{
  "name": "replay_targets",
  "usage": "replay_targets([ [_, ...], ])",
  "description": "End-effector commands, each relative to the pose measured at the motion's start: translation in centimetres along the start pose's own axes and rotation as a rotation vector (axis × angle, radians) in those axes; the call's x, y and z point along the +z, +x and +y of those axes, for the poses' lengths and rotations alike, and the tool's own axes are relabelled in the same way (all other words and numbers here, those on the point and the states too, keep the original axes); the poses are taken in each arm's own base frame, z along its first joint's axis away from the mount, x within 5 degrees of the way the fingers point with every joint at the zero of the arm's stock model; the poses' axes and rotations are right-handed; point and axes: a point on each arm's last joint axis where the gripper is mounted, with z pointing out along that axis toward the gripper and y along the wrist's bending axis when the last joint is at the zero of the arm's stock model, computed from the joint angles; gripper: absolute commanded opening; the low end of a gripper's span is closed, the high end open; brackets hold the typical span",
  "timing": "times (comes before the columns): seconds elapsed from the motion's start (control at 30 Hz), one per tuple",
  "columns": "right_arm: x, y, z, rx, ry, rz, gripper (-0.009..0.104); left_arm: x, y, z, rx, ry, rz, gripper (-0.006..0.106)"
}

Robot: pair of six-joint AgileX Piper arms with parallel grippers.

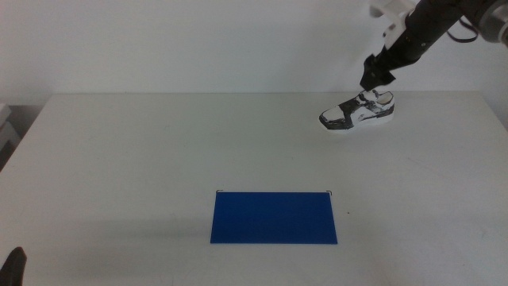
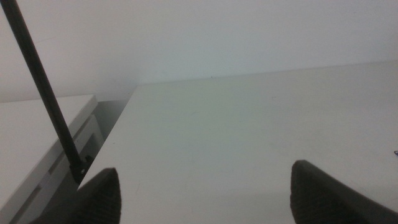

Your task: Use one arm to grab the shoe from the table and place it on the mat.

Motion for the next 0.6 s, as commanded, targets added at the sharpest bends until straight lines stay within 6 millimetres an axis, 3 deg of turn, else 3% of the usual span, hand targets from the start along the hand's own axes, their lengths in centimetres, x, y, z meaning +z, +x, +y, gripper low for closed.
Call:
replay_targets([
  [0.0, -3.9, -1.6, -0.2, -0.218, 0.060, -0.117, 0.094, -0.2, -0.7, -0.1, -0.012, 0.009, -0.101, 0.093],
  [0.23, -3.1, -0.9, -1.1, -0.666, 0.077, -0.094, 0.094, -0.2, -0.7, -0.1, -0.012, 0.009, -0.101, 0.093],
  [0.57, 0.3, 0.0, -1.2, -0.909, 0.022, -0.091, 0.094, -0.2, -0.7, -0.1, -0.012, 0.009, -0.101, 0.093],
])
